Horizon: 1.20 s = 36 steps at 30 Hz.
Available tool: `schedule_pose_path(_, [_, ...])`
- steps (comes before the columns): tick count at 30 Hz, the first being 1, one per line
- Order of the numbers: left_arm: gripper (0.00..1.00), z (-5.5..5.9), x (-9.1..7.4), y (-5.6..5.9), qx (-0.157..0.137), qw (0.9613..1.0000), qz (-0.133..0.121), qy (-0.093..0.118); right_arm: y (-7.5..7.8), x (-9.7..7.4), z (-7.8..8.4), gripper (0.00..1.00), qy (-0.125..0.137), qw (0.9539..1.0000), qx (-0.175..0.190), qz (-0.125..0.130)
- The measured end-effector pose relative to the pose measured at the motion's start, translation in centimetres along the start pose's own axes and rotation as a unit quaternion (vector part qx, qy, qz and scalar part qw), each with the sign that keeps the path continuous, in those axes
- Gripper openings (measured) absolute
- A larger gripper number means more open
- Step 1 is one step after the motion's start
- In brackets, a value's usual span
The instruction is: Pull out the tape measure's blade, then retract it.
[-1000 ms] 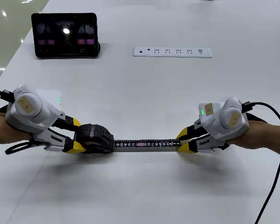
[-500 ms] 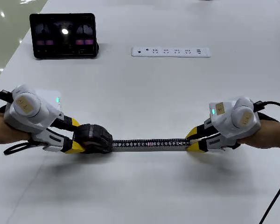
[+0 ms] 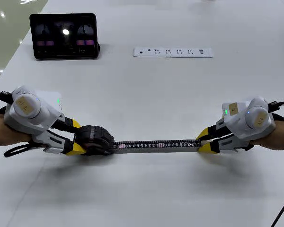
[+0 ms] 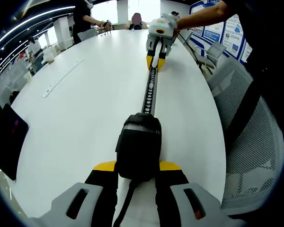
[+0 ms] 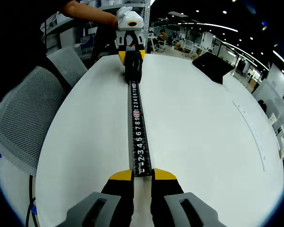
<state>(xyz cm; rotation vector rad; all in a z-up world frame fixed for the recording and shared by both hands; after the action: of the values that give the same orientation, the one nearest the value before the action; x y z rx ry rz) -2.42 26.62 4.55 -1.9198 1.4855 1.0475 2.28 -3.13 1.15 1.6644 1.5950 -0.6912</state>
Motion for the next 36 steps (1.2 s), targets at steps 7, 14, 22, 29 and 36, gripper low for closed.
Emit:
schedule_pose_path(7, [0.24,0.01,0.00,-0.01,0.001,1.0000,0.000,-0.002,0.10,-0.12,0.23,0.09,-0.001,1.0000,0.001,0.003])
schedule_pose_path(14, [0.24,-0.01,0.01,-0.01,0.001,1.0000,-0.001,-0.003,0.18,-0.12,0.26,0.10,0.000,1.0000,0.005,0.007])
schedule_pose_path(22, [0.25,-0.14,0.09,0.03,0.005,1.0000,-0.004,-0.007,0.15,-0.10,0.08,0.11,-0.013,0.9998,-0.009,0.008])
schedule_pose_path(29, [0.25,-0.30,0.17,-0.05,0.009,0.9998,-0.003,-0.014,0.40,-0.01,0.42,0.11,-0.026,0.9996,-0.013,0.004])
schedule_pose_path(36, [0.25,-0.33,0.19,-0.09,0.011,0.9997,-0.004,-0.023,0.48,0.13,0.48,0.12,-0.033,0.9993,-0.018,0.004])
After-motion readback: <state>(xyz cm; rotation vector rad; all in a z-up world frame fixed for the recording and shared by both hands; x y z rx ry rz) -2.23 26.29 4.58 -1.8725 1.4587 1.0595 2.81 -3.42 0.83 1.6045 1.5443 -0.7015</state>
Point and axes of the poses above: the centre of the closed fingertips' face, and the gripper's own axes: x roughly forward along the fingers, y roughly to its right, z roughly out of its underside, the point moved 3 cm from there along -x, roughly backward along the fingers, and after that the axes turned 6 degrees about z, right-handed, at the moved point
